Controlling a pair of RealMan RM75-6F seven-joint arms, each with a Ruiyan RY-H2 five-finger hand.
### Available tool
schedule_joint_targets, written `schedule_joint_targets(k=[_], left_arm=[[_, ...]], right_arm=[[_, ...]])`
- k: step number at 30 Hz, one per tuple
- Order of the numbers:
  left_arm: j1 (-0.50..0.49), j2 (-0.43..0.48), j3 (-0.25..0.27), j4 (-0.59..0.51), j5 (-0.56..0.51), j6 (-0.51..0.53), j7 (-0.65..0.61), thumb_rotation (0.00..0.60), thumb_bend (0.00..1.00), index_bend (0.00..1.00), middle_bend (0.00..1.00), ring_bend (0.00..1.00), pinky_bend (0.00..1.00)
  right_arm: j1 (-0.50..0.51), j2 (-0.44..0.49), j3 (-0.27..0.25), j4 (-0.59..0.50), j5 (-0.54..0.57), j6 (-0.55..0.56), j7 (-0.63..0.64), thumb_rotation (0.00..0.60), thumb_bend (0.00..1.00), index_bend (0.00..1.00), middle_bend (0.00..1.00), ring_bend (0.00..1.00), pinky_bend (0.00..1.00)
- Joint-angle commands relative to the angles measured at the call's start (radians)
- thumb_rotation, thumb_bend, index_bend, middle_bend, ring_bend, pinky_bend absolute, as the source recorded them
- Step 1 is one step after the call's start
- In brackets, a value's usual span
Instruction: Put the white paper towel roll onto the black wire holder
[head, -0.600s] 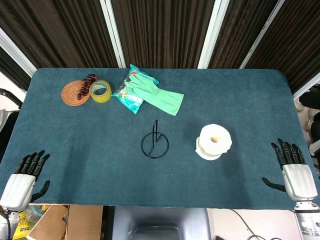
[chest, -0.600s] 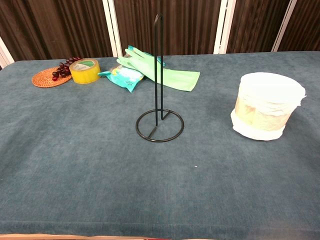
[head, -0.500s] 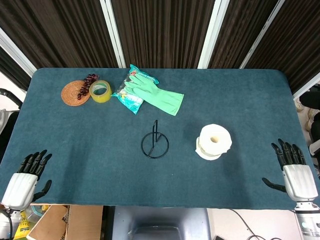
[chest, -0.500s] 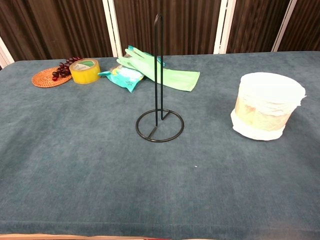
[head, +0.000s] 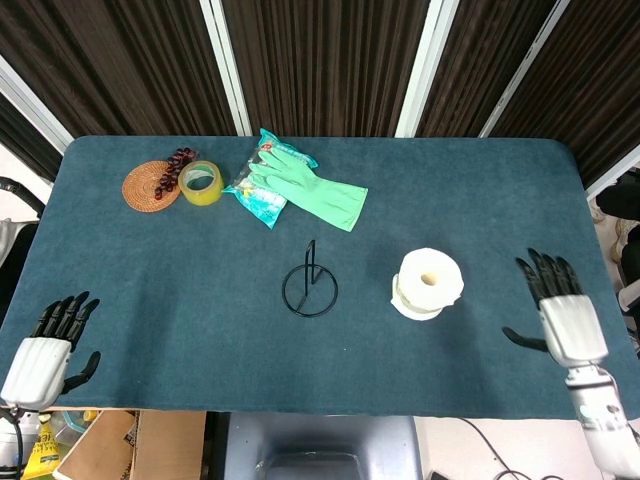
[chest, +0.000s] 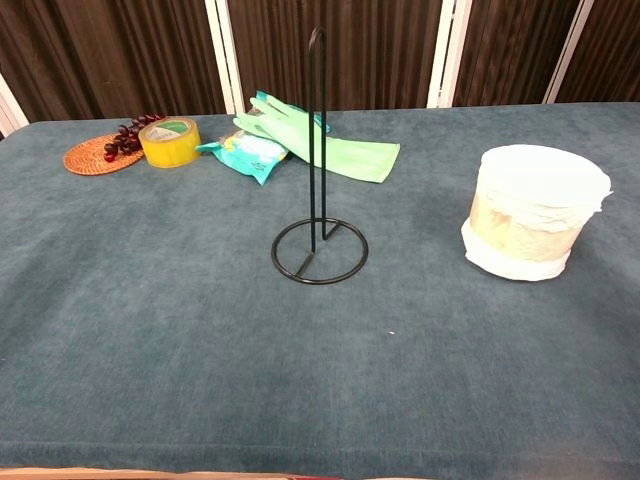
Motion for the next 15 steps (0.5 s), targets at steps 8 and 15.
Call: schedule_joint_targets(k=[8,15], left_arm=[[0.018,0.023,-0.007,-0.007,-0.020,0.026,-0.028,0.600,0.42,0.00,0.00,0.01,0.09],[0.020,0.031,-0.001,-0.007,-0.012,0.028,-0.041,0.600,0.42,0.00,0.00,0.01,0.09]], right_arm=[[0.185,0.086,0.036,-0.197,0.135,-0.338,-0.102,0.600,0.07,0.00,0.00,0.00,0.00],[0.240,0.069,0.045,-0.227,0.261,-0.386,-0.239,0.600,0.06,0.00,0.00,0.00,0.00]])
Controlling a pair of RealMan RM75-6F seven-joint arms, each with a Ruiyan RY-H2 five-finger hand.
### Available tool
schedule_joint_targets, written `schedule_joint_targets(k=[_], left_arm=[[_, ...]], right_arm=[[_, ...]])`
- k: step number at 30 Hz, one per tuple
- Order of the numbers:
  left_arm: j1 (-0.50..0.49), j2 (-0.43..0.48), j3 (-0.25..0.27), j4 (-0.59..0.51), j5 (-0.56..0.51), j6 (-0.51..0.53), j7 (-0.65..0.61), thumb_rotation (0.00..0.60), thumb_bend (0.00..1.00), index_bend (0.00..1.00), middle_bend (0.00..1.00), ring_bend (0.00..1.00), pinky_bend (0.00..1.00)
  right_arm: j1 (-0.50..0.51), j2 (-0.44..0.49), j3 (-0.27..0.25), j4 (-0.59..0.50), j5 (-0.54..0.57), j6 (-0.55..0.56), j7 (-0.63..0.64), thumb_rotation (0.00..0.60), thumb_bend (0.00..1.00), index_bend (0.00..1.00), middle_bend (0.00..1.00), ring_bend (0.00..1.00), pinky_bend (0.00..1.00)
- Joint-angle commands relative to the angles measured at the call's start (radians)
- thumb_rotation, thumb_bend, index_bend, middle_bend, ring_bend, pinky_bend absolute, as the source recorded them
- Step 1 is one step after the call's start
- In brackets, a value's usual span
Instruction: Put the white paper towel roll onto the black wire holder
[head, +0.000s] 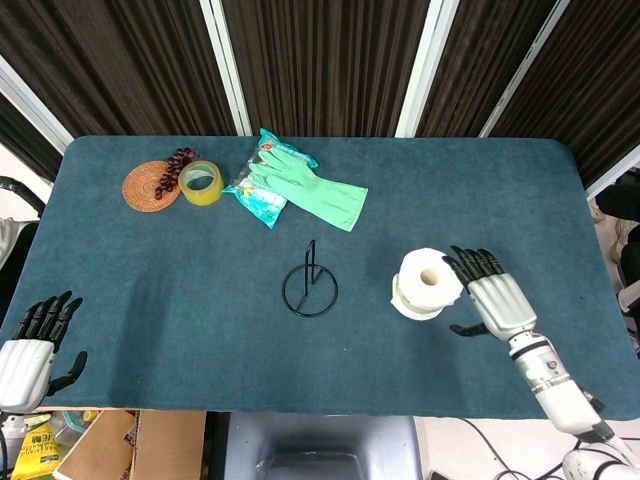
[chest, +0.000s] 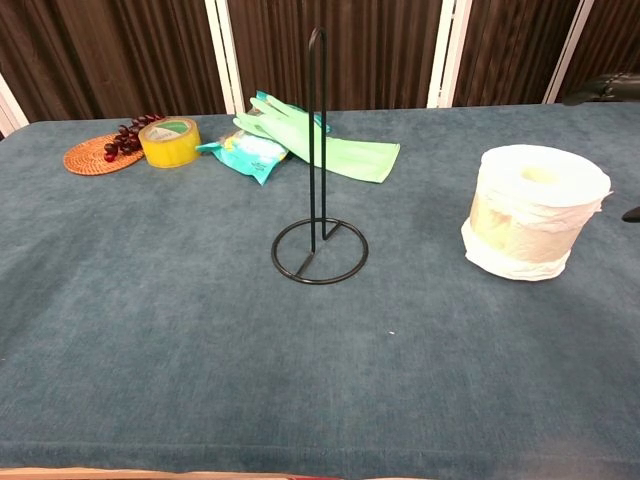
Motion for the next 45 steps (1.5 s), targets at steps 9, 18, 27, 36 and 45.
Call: schedule_joint_targets(k=[9,18,27,36,45], left_arm=[[-0.007,0.004,-0.005,0.001,-0.008,-0.011,-0.013,0.600,0.42,0.00,0.00,0.01,0.09],[0.005,0.017,0.003,0.001,0.006,0.008,-0.041,0.600,0.42,0.00,0.00,0.01,0.09],[-0.008,0.015,-0.010,0.006,-0.010,-0.010,-0.044,0.600,0.42,0.00,0.00,0.01,0.09],[-0.008,0.015,-0.009,0.005,-0.014,-0.014,-0.043,0.600,0.42,0.00,0.00,0.01,0.09],[-0.002,0.017,-0.002,0.003,-0.005,-0.005,-0.041,0.600,0.42,0.00,0.00,0.01,0.09]], right_arm=[[0.123,-0.075,0.028,0.030,0.201,-0.079,-0.124,0.600,0.06,0.00,0.00,0.00,0.00],[0.182,-0.099,0.014,0.041,0.328,-0.105,-0.190,0.600,0.06,0.00,0.00,0.00,0.00],[0.246,-0.130,-0.006,0.071,0.437,-0.128,-0.246,0.600,0.06,0.00,0.00,0.00,0.00],[0.276,-0.153,-0.028,0.102,0.486,-0.123,-0.252,0.600,0.06,0.01,0.02,0.00,0.01],[0.294,-0.160,-0.045,0.105,0.515,-0.102,-0.260,0.600,0.12,0.60,0.52,0.55,0.59]])
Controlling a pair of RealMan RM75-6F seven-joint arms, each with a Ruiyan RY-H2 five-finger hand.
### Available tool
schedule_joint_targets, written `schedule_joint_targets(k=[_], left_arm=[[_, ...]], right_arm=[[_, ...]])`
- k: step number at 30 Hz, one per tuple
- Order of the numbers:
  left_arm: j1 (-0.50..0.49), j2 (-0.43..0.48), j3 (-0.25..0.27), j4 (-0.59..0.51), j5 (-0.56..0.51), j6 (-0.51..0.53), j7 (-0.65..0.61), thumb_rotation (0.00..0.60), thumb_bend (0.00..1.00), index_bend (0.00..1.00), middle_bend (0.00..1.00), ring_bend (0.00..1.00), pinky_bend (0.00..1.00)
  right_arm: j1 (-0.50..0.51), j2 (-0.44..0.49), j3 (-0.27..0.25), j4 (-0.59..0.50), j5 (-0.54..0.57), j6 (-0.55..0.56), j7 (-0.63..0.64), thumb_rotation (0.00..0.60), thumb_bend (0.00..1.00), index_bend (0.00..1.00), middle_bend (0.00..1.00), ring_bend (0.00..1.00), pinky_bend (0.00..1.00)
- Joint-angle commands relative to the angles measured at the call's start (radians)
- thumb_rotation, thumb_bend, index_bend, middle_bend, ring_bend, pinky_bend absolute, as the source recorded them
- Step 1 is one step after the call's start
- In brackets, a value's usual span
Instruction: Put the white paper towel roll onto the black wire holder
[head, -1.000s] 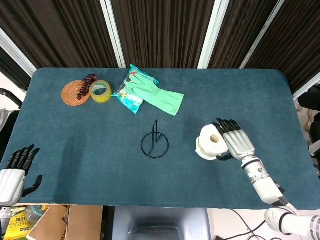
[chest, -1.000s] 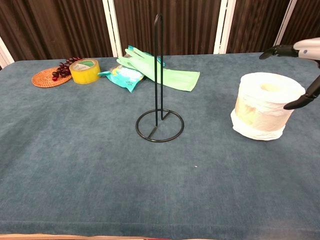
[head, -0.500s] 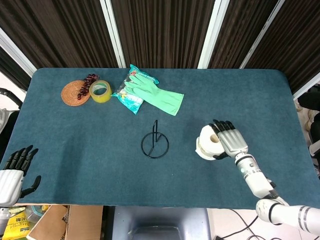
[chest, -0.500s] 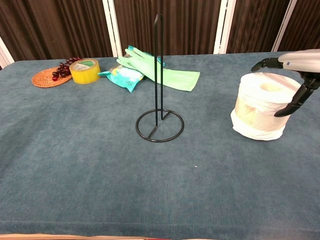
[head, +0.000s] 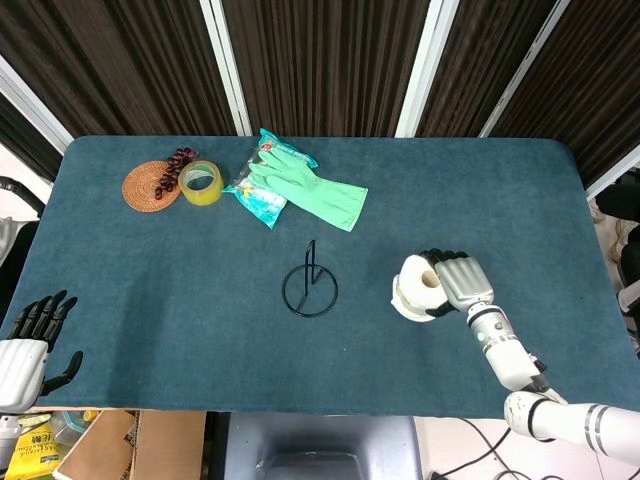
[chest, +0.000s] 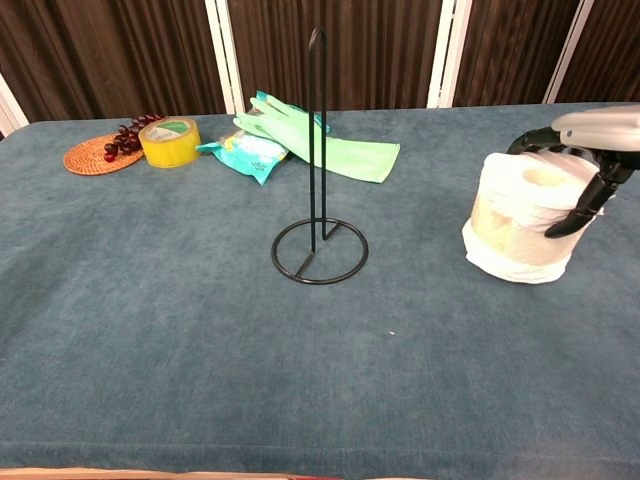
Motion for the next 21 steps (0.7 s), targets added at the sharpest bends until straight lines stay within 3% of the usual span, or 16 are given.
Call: schedule_joint_targets(k=[1,4,8,15,21], left_arm=[[-0.001,0.000,0.000,0.000,0.000,-0.001,0.001,0.600,0.42,0.00,0.00,0.01,0.09],[0.002,0.001,0.003,-0.002,0.003,0.001,0.003,0.600,0.42,0.00,0.00,0.01,0.09],[0.014,0.007,0.013,-0.007,0.016,0.017,0.001,0.600,0.42,0.00,0.00,0.01,0.09],[0.020,0.010,0.010,-0.007,0.016,0.028,-0.008,0.600,0.42,0.00,0.00,0.01,0.09],[0.006,0.005,0.001,-0.003,0.006,0.007,-0.004,0.600,0.42,0.00,0.00,0.01,0.09]], right_arm=[[0.001,-0.002,-0.006,0.000,-0.006,0.015,0.001,0.600,0.14,0.64,0.56,0.58,0.62],[-0.007,0.001,-0.006,-0.003,-0.028,0.035,0.021,0.600,0.17,0.71,0.62,0.64,0.65],[-0.041,0.023,0.002,-0.042,-0.139,0.103,0.091,0.600,0.19,0.75,0.65,0.68,0.68],[-0.126,0.156,0.023,-0.221,-0.435,0.279,0.243,0.600,0.20,0.76,0.66,0.68,0.69],[-0.147,0.277,0.082,-0.389,-0.517,0.346,0.307,0.600,0.20,0.76,0.66,0.69,0.69]])
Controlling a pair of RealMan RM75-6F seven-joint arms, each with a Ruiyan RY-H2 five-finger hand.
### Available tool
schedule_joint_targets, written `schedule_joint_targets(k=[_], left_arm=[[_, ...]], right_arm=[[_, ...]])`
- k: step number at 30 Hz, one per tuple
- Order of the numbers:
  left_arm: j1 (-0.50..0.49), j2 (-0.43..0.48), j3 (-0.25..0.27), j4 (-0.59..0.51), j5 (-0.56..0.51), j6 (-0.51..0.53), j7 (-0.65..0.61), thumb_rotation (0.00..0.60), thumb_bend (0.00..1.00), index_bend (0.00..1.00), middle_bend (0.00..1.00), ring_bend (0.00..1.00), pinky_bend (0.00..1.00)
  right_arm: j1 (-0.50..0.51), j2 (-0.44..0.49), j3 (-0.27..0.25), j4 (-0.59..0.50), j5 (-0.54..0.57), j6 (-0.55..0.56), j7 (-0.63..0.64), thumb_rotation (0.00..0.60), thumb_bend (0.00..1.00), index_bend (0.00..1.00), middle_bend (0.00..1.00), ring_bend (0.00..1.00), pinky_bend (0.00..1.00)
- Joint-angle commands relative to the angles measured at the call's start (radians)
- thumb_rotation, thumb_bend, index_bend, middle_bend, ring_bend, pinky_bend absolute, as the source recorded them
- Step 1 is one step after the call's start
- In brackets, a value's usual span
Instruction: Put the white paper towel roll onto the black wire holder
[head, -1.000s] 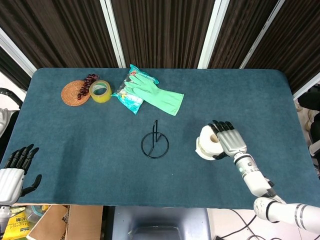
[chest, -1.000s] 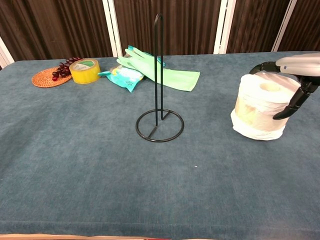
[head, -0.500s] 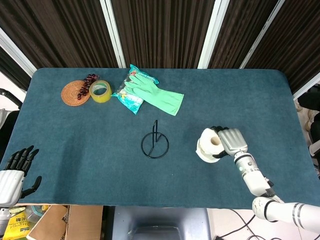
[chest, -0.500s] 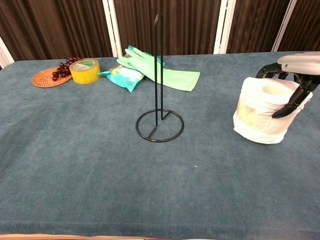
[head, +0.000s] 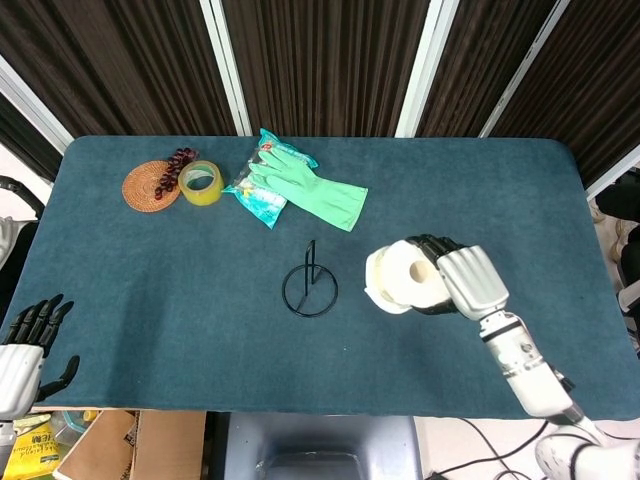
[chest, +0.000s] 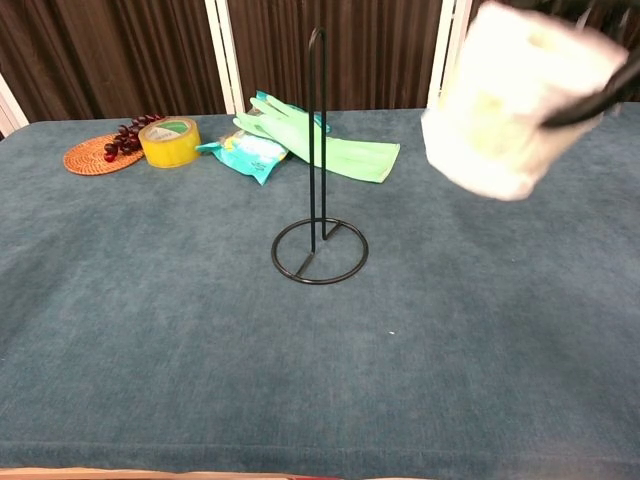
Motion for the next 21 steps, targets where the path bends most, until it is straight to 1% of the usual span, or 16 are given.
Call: schedule_joint_targets(k=[1,4,6,8,11,14,19,20,21], left_arm=[[-0.015,-0.006,-0.010,0.004,-0.011,-0.021,0.004,0.600,0.42,0.00,0.00,0.01,0.09],[-0.016,-0.005,-0.009,0.003,-0.010,-0.024,0.006,0.600,0.42,0.00,0.00,0.01,0.09],[-0.016,-0.005,-0.009,0.004,-0.011,-0.025,0.006,0.600,0.42,0.00,0.00,0.01,0.09],[-0.015,-0.001,-0.006,0.003,-0.009,-0.025,0.003,0.600,0.42,0.00,0.00,0.01,0.09],[-0.012,0.004,-0.003,0.002,-0.003,-0.018,-0.007,0.600,0.42,0.00,0.00,0.01,0.09],[-0.009,0.007,-0.004,0.005,-0.001,-0.011,-0.017,0.600,0.42,0.00,0.00,0.01,0.09],[-0.008,0.009,-0.006,0.006,-0.002,-0.007,-0.025,0.600,0.42,0.00,0.00,0.01,0.09],[-0.008,0.009,-0.005,0.006,0.000,-0.008,-0.027,0.600,0.42,0.00,0.00,0.01,0.09],[-0.009,0.011,-0.001,0.007,0.006,-0.009,-0.030,0.600,0.42,0.00,0.00,0.01,0.09]], right_arm=[[-0.021,0.092,0.062,-0.123,-0.053,0.065,0.048,0.600,0.20,0.76,0.66,0.69,0.69],[0.003,0.117,0.109,-0.180,-0.014,0.059,0.032,0.600,0.20,0.76,0.66,0.69,0.69],[0.031,0.120,0.150,-0.209,0.029,0.055,0.011,0.600,0.20,0.75,0.66,0.69,0.69],[0.060,0.116,0.180,-0.233,0.074,0.048,-0.021,0.600,0.20,0.75,0.66,0.69,0.69],[0.102,0.093,0.211,-0.253,0.130,0.040,-0.061,0.600,0.20,0.75,0.66,0.69,0.69],[0.139,0.073,0.226,-0.266,0.186,0.021,-0.093,0.600,0.20,0.75,0.66,0.69,0.69],[0.173,0.057,0.236,-0.271,0.238,0.014,-0.135,0.600,0.20,0.75,0.66,0.69,0.69],[0.189,0.048,0.238,-0.273,0.264,0.006,-0.153,0.600,0.20,0.75,0.66,0.69,0.69],[0.218,0.036,0.246,-0.273,0.323,-0.004,-0.184,0.600,0.20,0.75,0.66,0.69,0.69]])
